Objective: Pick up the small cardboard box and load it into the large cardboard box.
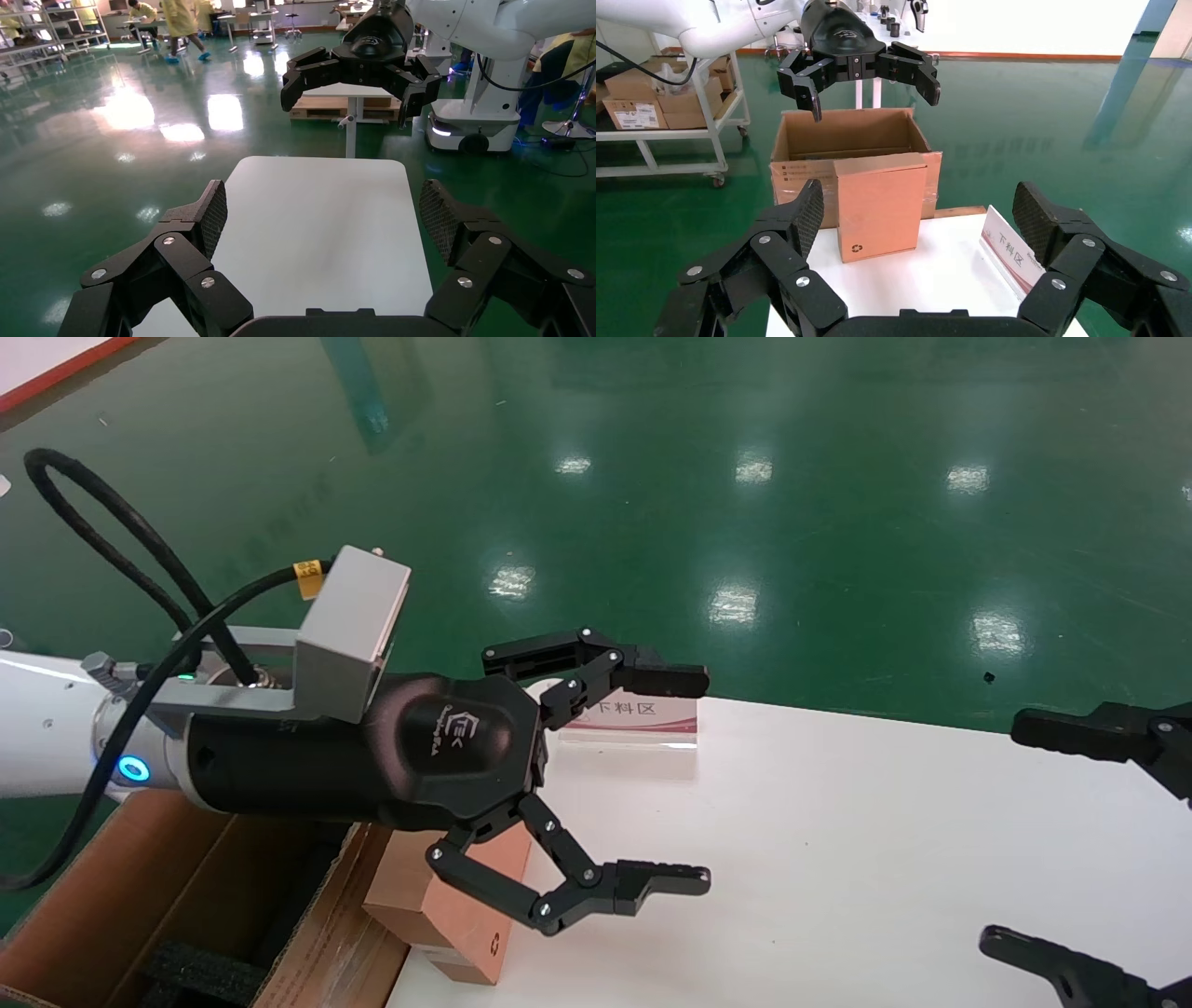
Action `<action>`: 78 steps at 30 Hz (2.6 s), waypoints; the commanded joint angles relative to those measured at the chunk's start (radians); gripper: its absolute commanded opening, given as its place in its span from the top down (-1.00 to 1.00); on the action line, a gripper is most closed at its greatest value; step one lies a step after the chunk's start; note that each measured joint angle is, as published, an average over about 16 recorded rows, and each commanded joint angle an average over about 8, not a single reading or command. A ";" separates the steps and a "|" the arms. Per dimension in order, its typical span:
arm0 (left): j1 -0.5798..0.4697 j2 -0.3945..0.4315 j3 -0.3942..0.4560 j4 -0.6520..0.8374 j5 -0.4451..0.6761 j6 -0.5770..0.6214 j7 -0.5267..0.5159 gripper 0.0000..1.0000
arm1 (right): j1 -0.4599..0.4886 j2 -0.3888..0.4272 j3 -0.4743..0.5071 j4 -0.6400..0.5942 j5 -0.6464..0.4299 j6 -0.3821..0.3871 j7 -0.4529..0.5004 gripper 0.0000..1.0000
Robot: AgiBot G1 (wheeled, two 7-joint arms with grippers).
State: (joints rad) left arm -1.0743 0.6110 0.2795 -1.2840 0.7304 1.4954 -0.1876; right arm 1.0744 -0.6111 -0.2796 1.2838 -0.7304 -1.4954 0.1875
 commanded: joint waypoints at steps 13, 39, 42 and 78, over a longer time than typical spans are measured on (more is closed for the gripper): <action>0.000 0.000 0.000 0.000 0.001 0.000 0.000 -1.00 | 0.000 0.000 0.000 0.000 0.000 0.000 0.000 -1.00; -0.422 -0.028 0.329 -0.070 0.610 0.074 -0.488 -1.00 | 0.001 0.000 -0.002 -0.001 0.001 0.000 -0.001 -1.00; -0.498 -0.012 0.409 -0.072 0.683 0.080 -0.566 -1.00 | 0.001 0.001 -0.002 -0.001 0.001 0.000 -0.001 -1.00; -1.101 0.069 1.244 -0.075 0.719 0.084 -1.057 -1.00 | 0.001 0.002 -0.005 -0.001 0.003 0.001 -0.003 -1.00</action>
State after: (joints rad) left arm -2.1661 0.6825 1.5218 -1.3591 1.4474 1.5779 -1.2455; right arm 1.0759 -0.6095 -0.2844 1.2826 -0.7274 -1.4940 0.1848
